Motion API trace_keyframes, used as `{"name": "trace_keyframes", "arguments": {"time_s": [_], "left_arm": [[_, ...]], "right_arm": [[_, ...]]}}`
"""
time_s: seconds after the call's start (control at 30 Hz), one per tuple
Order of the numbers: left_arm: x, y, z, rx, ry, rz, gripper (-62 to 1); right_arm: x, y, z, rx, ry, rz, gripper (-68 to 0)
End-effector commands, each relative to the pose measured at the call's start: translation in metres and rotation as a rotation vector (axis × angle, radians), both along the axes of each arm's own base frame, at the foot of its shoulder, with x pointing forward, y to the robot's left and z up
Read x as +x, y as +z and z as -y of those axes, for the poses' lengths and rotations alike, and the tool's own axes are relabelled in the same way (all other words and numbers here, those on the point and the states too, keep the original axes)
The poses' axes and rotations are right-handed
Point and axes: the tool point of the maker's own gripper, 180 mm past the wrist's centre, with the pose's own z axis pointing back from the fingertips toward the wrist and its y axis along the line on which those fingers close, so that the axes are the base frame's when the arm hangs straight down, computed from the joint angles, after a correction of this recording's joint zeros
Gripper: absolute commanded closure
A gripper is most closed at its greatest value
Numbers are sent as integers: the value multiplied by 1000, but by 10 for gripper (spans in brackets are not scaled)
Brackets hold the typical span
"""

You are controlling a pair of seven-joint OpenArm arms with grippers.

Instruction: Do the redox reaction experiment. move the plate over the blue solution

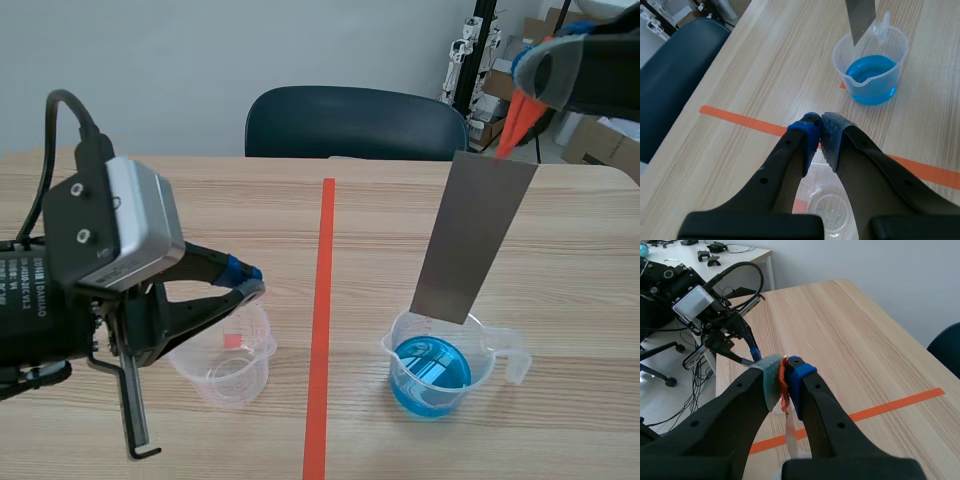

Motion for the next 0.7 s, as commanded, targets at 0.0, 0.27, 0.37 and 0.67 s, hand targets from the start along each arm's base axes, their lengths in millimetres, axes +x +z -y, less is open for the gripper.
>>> {"name": "trace_keyframes", "arguments": {"time_s": [0.0,0.27,0.37,0.67], "left_arm": [[4,7,0,-14,0,14,-44],[10,14,4,-11,-31,8,-44],[5,14,11,-9,-74,-1,-44],[2,16,21,-12,-111,9,-44]], "right_arm": [[-1,12,-1,33,7,12,-4],[-1,12,-1,34,7,13,-4],[-1,12,-1,34,7,13,-4],[-1,12,-1,34,7,13,-4]]}}
